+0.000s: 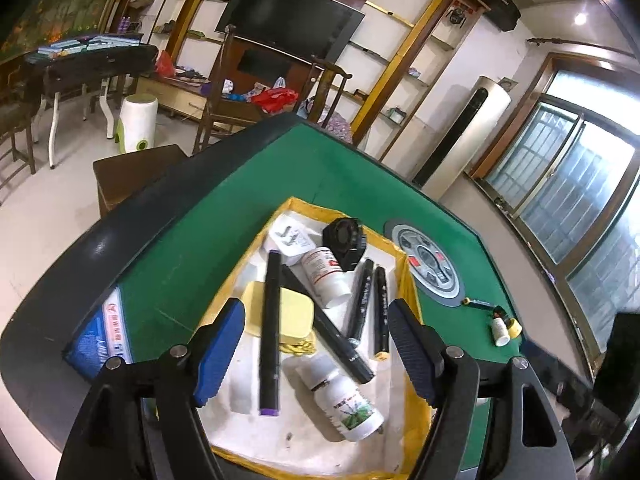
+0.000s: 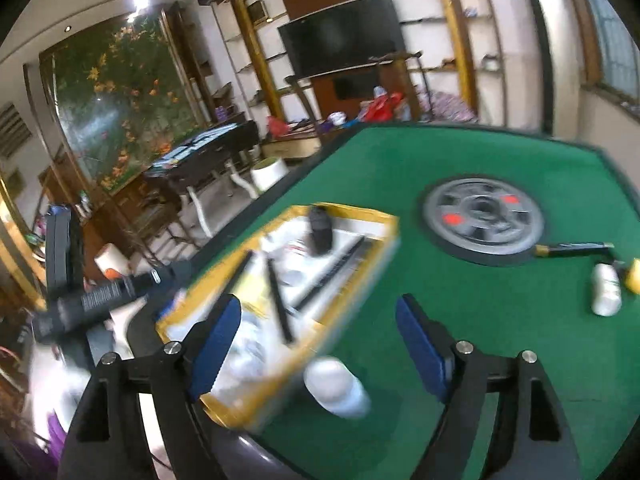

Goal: Organize rigid objects
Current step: 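Carry both bottles to the tray and release the left tool's bottle inside, then lower the bottle into the tray with the right tool and open it, then move the right tool to the last white pill bottle and grasp it, then grasp the black-and-red tape roll with the right tool while the left tool grasps the white pill bottle, then carry the bottle and tape roll over the tray and open both tools to release them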

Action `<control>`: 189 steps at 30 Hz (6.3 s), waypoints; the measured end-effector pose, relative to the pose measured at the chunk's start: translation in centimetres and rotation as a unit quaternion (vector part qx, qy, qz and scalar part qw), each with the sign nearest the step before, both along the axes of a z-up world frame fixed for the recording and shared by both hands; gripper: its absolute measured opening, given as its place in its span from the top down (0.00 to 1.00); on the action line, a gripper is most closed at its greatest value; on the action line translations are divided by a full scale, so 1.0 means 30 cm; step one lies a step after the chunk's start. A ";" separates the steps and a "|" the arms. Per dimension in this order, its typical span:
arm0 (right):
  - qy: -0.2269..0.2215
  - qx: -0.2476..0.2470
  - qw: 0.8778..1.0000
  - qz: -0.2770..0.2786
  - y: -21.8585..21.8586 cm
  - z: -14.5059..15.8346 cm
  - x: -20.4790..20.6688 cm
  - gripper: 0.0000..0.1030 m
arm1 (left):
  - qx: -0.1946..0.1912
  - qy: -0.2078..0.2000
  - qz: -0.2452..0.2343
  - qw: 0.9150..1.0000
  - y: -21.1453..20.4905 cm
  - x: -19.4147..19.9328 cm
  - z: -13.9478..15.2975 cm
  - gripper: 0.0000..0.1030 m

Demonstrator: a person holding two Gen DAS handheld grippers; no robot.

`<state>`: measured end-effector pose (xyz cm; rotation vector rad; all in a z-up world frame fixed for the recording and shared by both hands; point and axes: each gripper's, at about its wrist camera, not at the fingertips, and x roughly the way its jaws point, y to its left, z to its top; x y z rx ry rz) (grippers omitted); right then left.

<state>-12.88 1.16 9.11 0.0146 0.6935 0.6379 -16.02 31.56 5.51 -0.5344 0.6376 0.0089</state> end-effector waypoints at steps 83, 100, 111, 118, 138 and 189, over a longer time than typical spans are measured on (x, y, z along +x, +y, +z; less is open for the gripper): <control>0.029 0.046 0.992 -0.112 -0.244 -0.159 0.107 0.29 | 0.298 0.017 -0.038 0.954 -0.619 0.034 0.109 0.02; 0.032 0.066 0.970 -0.230 -0.664 -0.168 0.142 0.28 | 0.268 0.079 -0.182 0.943 -0.901 0.219 -0.008 0.03; 0.064 0.050 0.942 -0.325 -0.931 -0.208 0.269 0.28 | 0.186 0.145 -0.229 0.944 -0.979 0.410 -0.192 0.03; 0.089 0.050 0.947 -0.304 -0.882 -0.251 0.426 0.28 | 0.185 0.142 -0.231 0.945 -0.981 0.411 -0.203 0.01; 0.172 0.054 0.980 -0.087 -0.654 -0.281 0.437 0.54 | 0.223 0.152 -0.233 0.934 -1.005 0.407 -0.219 0.01; 0.139 0.081 0.965 -0.206 -0.854 -0.352 0.370 0.81 | 0.180 0.106 -0.256 0.944 -1.193 0.497 -0.166 0.63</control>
